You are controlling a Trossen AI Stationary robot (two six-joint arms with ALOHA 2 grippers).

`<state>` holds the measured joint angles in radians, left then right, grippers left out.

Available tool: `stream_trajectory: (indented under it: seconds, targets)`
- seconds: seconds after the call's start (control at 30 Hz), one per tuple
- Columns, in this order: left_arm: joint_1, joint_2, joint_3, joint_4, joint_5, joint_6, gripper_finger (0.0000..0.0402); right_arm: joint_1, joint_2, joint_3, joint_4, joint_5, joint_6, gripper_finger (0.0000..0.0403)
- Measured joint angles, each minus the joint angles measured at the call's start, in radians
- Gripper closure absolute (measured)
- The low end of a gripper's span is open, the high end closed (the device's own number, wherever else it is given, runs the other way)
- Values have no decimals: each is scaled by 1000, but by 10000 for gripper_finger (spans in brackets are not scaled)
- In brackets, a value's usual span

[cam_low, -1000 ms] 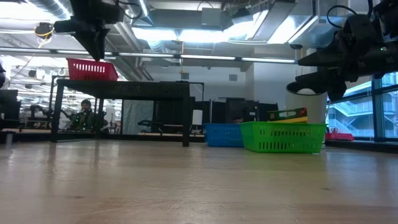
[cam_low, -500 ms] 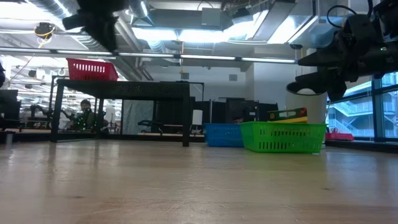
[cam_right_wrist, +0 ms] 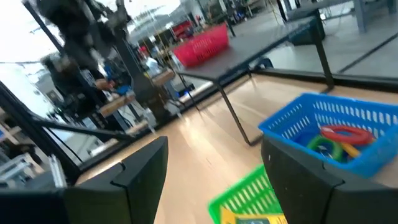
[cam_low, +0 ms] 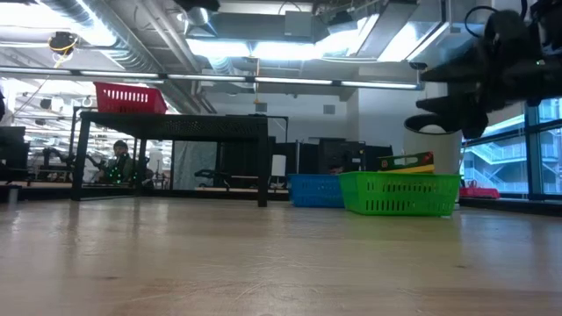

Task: Pick & Place Office Desk Supplies
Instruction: Put the green basket on the shelf

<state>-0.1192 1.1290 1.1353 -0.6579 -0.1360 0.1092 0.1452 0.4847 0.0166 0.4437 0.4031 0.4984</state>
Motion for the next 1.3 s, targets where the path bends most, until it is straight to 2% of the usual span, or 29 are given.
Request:
stream_trajectory:
  seconds: [0.1,0.3,0.57,0.67,0.83,1.07,1.3]
  targets:
    - [-39,11,-35,45,31,0,311,0,0,0,48,-17,3,143]
    - [-109,51,-91,66,25,-11,311,0,0,0,161,-105,4,143]
    - [-193,146,-98,136,23,-17,311,0,0,0,168,-112,147,143]
    - [-213,182,-97,163,23,0,311,0,0,0,182,-84,148,143]
    - [-228,236,-97,176,22,9,311,0,0,0,254,35,167,143]
    - [-210,296,-97,212,-3,9,311,0,0,0,267,26,122,143]
    - [-204,299,-97,215,-3,21,311,0,0,0,265,26,119,142]
